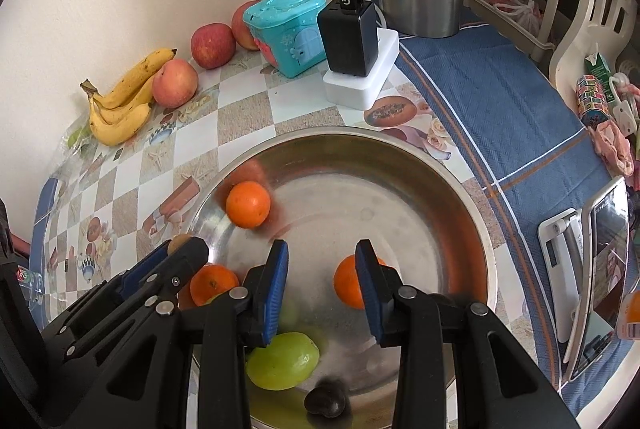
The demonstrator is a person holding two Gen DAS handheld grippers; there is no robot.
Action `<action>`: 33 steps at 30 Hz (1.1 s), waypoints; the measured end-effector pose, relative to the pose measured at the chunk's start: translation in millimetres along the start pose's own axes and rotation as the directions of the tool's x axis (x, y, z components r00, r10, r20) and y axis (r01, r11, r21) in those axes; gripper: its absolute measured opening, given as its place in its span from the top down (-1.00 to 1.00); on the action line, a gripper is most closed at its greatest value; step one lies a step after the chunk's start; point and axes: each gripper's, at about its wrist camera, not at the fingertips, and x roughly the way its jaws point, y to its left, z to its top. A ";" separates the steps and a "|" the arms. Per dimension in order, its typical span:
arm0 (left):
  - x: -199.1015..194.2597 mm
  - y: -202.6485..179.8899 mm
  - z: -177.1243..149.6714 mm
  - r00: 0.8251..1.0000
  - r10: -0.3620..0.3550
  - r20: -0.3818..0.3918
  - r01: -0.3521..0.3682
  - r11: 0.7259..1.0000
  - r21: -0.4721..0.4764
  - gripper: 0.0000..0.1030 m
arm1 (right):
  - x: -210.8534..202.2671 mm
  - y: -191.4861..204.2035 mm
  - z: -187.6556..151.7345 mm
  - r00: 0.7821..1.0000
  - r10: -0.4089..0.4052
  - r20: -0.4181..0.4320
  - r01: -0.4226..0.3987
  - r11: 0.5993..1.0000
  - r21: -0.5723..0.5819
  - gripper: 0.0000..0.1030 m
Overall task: Organize fruits
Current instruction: 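Open the right gripper to drop the orange while the left gripper releases the kiwi, then withdraw both open grippers up from the steel bowl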
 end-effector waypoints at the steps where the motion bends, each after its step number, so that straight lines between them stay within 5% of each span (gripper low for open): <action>1: 0.0 1.4 0.1 1.000 0.002 -0.001 -0.002 1.000 -0.005 0.48 | 0.1 0.1 -0.1 1.000 0.000 0.000 0.000 1.000 0.000 0.29; 17: -1.8 12.2 2.9 1.000 0.011 -0.006 -0.011 0.999 -0.053 0.36 | 2.3 0.3 -1.0 1.000 -0.002 -0.011 0.002 1.000 -0.002 0.29; 33: -4.0 58.3 3.0 0.983 0.168 -0.070 -0.179 0.960 -0.216 0.09 | 7.2 0.9 -1.9 1.000 -0.016 -0.023 0.016 1.000 -0.010 0.16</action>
